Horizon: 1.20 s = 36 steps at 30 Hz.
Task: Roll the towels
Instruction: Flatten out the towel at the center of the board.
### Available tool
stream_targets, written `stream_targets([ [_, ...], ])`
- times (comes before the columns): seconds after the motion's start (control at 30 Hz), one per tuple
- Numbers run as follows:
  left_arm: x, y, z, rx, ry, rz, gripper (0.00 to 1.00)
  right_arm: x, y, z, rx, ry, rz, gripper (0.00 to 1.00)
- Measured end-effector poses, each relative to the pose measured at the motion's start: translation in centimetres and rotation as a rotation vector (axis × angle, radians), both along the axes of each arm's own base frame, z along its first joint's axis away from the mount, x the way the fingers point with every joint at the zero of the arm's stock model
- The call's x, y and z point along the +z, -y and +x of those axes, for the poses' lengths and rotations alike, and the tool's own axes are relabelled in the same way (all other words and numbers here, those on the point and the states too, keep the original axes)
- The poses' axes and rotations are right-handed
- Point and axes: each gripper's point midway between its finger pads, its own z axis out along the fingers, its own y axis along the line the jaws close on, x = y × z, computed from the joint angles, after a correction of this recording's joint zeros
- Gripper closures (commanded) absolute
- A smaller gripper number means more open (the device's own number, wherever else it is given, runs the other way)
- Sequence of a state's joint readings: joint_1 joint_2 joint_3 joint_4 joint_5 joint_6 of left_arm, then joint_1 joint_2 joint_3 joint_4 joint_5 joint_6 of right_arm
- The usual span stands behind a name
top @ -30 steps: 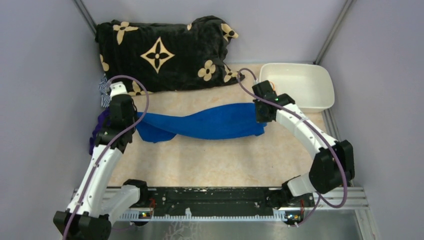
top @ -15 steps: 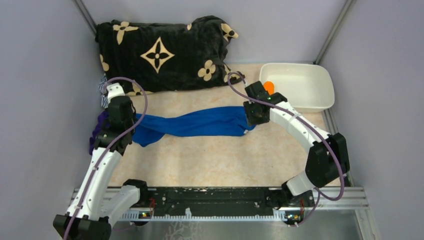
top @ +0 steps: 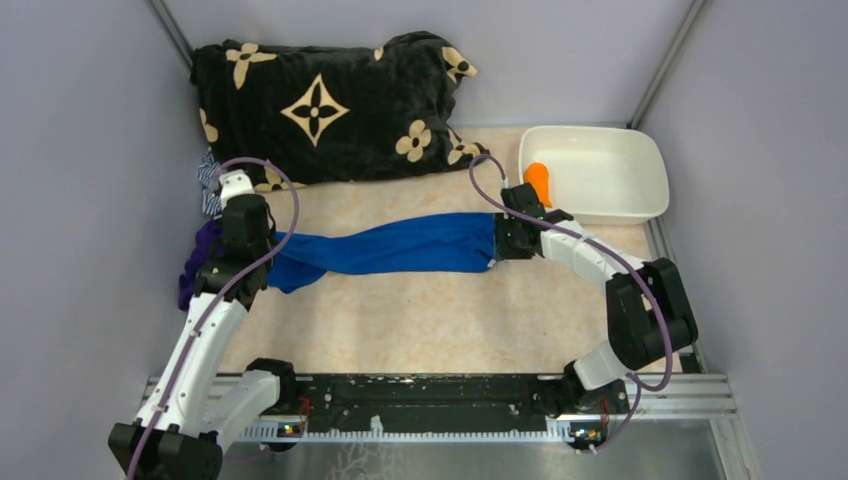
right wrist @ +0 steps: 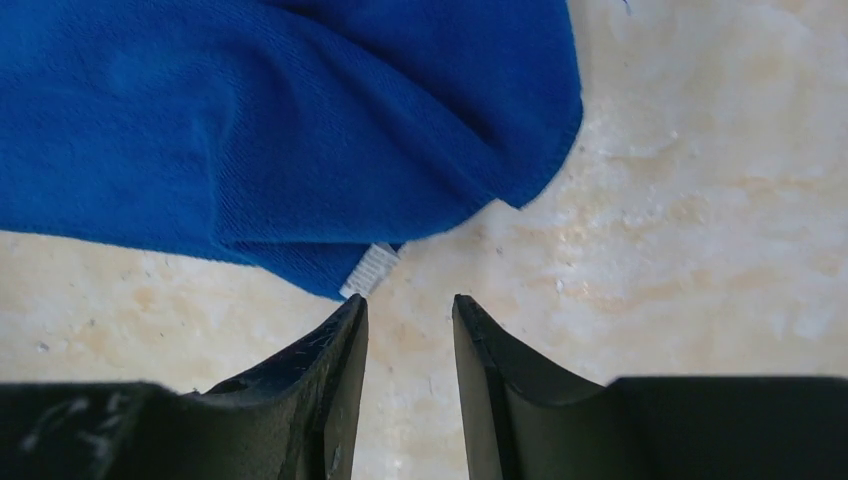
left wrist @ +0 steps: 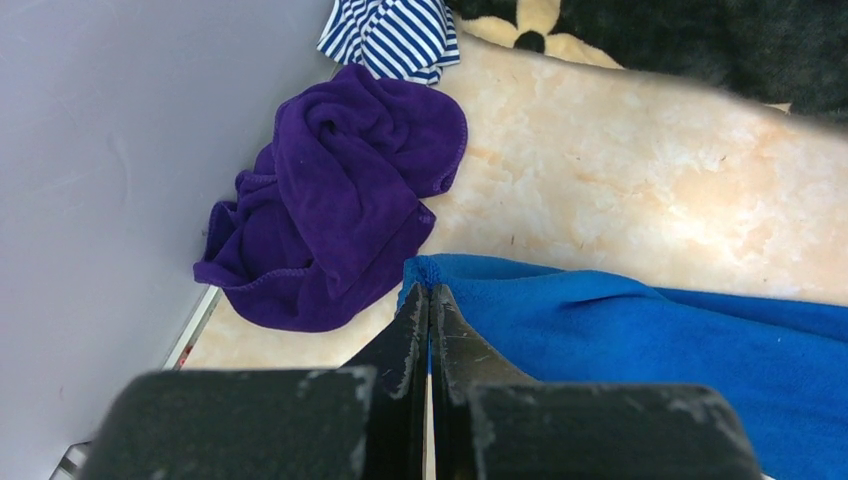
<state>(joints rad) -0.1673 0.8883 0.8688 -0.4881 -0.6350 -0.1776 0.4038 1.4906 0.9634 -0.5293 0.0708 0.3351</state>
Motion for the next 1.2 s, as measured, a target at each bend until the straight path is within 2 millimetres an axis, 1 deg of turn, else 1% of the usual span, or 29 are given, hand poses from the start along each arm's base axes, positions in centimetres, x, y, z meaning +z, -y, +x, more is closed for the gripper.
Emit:
stream_targets([
  [0.07, -0.1, 0.0, 0.0, -0.002, -0.001, -0.001, 1.00, -0.5, -0.8, 0.6, 0.004, 0.016, 0.040, 0.63],
  [0.13, -0.1, 0.1, 0.1, -0.004, 0.000, -0.003, 1.00, -1.1, -1.3, 0.8, 0.008, 0.014, 0.062, 0.63],
  [0.4, 0.0, 0.2, 0.3, -0.010, 0.008, -0.007, 1.00, -3.3, -2.8, 1.2, 0.033, -0.023, 0.098, 0.63],
  [0.5, 0.0, 0.2, 0.3, -0.011, 0.009, -0.007, 1.00, -4.3, -3.2, 0.9, 0.048, -0.047, 0.087, 0.68],
  [0.57, 0.0, 0.2, 0.3, -0.012, 0.010, -0.008, 1.00, -4.5, -3.6, 1.3, 0.058, -0.041, 0.074, 0.74],
  [0.67, 0.0, 0.2, 0.3, -0.012, 0.010, -0.008, 1.00, -4.7, -3.7, 1.7, 0.053, -0.038, 0.029, 0.79],
  [0.8, 0.0, 0.2, 0.3, -0.011, 0.010, -0.007, 1.00, -4.8, -2.7, 1.1, 0.022, -0.049, -0.036, 0.79],
  [0.83, 0.0, 0.2, 0.3, -0.012, 0.009, -0.006, 1.00, -4.9, -2.2, 0.6, 0.011, -0.061, -0.053, 0.79],
  [0.9, 0.0, 0.2, 0.3, -0.012, 0.009, -0.005, 1.00, -5.0, -0.9, -1.4, -0.012, -0.104, -0.086, 0.79],
  [1.1, 0.0, 0.2, 0.3, -0.012, 0.009, -0.004, 1.00, -5.0, 3.5, -9.7, -0.099, -0.291, -0.178, 0.79],
  [1.17, 0.0, 0.2, 0.3, -0.012, 0.008, -0.004, 1.00, -4.7, 4.2, -11.4, -0.120, -0.323, -0.187, 0.77],
  [1.2, 0.0, 0.2, 0.3, -0.012, 0.008, -0.004, 1.00, -4.3, 4.4, -11.8, -0.130, -0.329, -0.184, 0.76],
])
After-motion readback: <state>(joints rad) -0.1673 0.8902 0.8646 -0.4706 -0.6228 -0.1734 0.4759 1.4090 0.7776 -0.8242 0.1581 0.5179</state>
